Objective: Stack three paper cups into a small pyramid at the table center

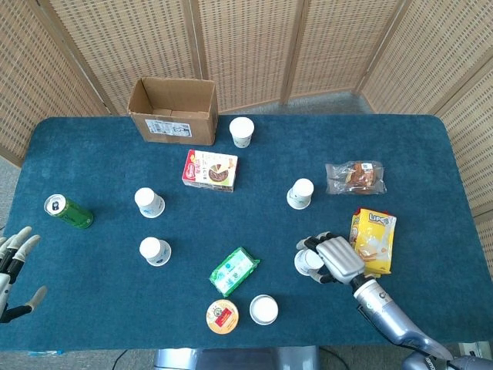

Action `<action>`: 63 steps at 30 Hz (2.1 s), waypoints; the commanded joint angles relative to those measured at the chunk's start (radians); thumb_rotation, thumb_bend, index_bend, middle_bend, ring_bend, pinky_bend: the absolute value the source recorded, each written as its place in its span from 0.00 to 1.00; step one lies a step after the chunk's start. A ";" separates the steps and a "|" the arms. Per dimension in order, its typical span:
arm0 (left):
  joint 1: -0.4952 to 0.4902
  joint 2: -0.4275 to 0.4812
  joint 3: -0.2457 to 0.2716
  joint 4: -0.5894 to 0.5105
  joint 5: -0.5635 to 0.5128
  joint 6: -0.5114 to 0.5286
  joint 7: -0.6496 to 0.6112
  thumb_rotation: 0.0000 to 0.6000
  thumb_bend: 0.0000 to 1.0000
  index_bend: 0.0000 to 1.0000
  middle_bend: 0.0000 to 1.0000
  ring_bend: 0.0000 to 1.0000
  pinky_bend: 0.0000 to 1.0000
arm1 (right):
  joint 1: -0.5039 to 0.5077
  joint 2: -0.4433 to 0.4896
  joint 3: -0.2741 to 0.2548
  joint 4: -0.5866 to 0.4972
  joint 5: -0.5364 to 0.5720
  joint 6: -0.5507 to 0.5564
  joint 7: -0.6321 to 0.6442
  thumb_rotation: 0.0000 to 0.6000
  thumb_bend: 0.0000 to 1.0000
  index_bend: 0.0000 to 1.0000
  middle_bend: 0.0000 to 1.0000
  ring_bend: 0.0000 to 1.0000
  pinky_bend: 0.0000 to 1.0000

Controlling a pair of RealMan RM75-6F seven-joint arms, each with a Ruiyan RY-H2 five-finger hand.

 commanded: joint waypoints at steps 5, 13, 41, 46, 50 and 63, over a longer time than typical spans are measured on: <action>0.000 -0.001 0.000 -0.001 -0.001 -0.001 0.001 1.00 0.37 0.00 0.00 0.00 0.00 | -0.002 -0.014 -0.006 0.026 -0.012 0.020 0.017 1.00 0.45 0.39 0.46 0.42 0.33; -0.001 -0.003 0.002 -0.004 -0.002 -0.006 0.007 1.00 0.37 0.00 0.00 0.00 0.00 | 0.017 -0.005 0.017 -0.010 -0.024 0.041 -0.007 1.00 0.44 0.39 0.46 0.42 0.33; 0.002 0.005 0.006 -0.003 0.006 0.001 -0.016 1.00 0.37 0.00 0.00 0.00 0.00 | 0.337 -0.270 0.233 -0.033 0.317 -0.130 -0.424 1.00 0.43 0.39 0.46 0.42 0.33; 0.001 0.006 0.004 -0.002 0.001 -0.001 -0.021 1.00 0.37 0.00 0.00 0.00 0.00 | 0.386 -0.328 0.232 -0.014 0.340 -0.129 -0.476 1.00 0.43 0.39 0.46 0.42 0.33; 0.001 0.009 0.004 -0.001 0.001 0.001 -0.028 1.00 0.37 0.00 0.00 0.00 0.00 | 0.431 -0.375 0.242 0.041 0.365 -0.141 -0.494 1.00 0.43 0.39 0.46 0.42 0.33; -0.007 0.010 -0.006 -0.001 -0.033 -0.019 -0.034 1.00 0.37 0.00 0.00 0.00 0.00 | 0.543 -0.477 0.273 0.191 0.442 -0.169 -0.518 1.00 0.43 0.39 0.46 0.42 0.33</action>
